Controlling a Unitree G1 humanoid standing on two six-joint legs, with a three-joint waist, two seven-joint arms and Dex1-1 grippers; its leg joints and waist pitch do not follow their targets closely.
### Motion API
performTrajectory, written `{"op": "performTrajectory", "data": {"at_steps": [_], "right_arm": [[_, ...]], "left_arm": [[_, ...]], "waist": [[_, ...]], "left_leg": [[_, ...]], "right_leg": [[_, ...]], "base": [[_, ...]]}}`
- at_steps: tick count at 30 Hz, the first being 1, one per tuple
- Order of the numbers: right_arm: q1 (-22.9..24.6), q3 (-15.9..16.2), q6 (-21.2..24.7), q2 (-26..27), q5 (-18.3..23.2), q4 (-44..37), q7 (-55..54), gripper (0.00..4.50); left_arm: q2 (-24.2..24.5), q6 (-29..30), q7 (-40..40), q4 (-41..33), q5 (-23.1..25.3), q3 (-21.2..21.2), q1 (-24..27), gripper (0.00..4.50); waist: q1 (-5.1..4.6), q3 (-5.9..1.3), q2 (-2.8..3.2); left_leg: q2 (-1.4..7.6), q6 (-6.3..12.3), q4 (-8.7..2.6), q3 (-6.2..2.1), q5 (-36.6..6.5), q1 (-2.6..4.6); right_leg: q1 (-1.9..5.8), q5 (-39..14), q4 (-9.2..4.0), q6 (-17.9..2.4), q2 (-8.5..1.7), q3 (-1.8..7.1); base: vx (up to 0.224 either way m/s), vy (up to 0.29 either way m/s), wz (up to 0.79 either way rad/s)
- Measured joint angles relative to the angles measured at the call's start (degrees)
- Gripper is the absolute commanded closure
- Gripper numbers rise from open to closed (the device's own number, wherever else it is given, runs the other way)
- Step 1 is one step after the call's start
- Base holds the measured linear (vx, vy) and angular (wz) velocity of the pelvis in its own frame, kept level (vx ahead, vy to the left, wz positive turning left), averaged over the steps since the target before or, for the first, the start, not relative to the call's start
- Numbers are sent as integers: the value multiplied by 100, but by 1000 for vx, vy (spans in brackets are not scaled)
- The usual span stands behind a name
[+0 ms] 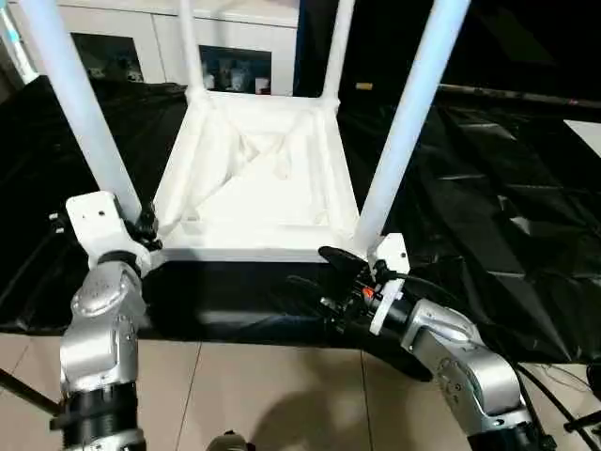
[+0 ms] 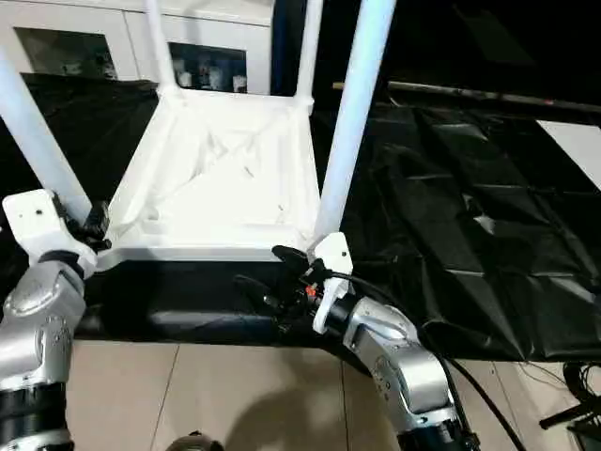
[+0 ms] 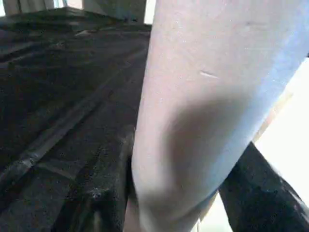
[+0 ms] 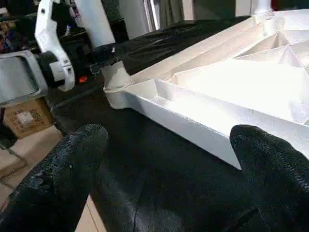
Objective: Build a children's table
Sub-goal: Flip table
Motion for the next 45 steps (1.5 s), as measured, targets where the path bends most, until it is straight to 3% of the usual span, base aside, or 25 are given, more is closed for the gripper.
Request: {"op": "performTrajectory", "data": {"at_steps": [6, 10, 14, 17, 21, 28, 36, 45], "right_arm": [[-2, -1, -22, 50, -46, 26, -105, 0], [-3, -82, -29, 142, -72, 188, -334, 0], [-6, -227, 26, 283, -51, 227, -566, 0], [-16, -273, 32, 411, -12, 243, -687, 0], [-68, -487, 31, 702, 134, 492, -999, 0], [-815, -1183, -64, 1157, 465, 1054, -1547, 0], [-1944, -1871, -418, 1367, 652, 2598, -2191, 0], [-3088, -2435, -886, 1353, 890, 4077, -2236, 0]], "left_arm": [[-241, 229, 63, -125, -177, 117, -7, 227], [-657, 511, 170, -254, -439, 288, -157, 227], [-1167, 787, 129, -383, -1233, 341, -228, 227], [-1333, 1029, 59, -383, -1578, 277, -266, 227], [-1359, 1182, 31, -427, -1566, 182, -289, 231], [-1369, 1237, 102, -467, -1612, 143, -291, 232], [-1373, 1297, 157, -524, -1724, 124, -287, 232], [-1372, 1352, 178, -618, -1754, 98, -245, 232]], "waist": [[16, -25, 53], [55, -25, 85], [169, -29, 71], [153, -29, 44], [109, -30, 26], [100, -28, 19], [82, -14, -6], [67, -12, -11]], "left_leg": [[0, 3, -3, 44, -1, 11], [-2, 7, -39, 109, 1, 23], [-2, 37, -54, 142, 20, 25], [-3, 39, -51, 144, 21, 22], [-2, 39, -56, 144, 21, 22], [-2, 39, -65, 145, 22, 19], [-2, 40, -61, 148, 23, 15], [-1, 56, -57, 156, 33, 6]], "right_leg": [[-3, -3, -3, 5, -13, 26], [-6, -14, 2, 24, -55, 26], [1, -30, 7, 51, -75, 22], [2, -30, 1, 52, -76, 23], [-2, -32, -1, 59, -75, 23], [-6, -35, -2, 66, -76, 19], [-10, -34, 1, 66, -77, 18], [-18, -34, 4, 67, -80, 18]], "base": [[0, 0, 0], [0, 0, 0], [0, 0, 0], [0, 0, 0], [0, 0, 0], [0, 0, 0], [0, 0, 0], [0, 0, 0]]}}
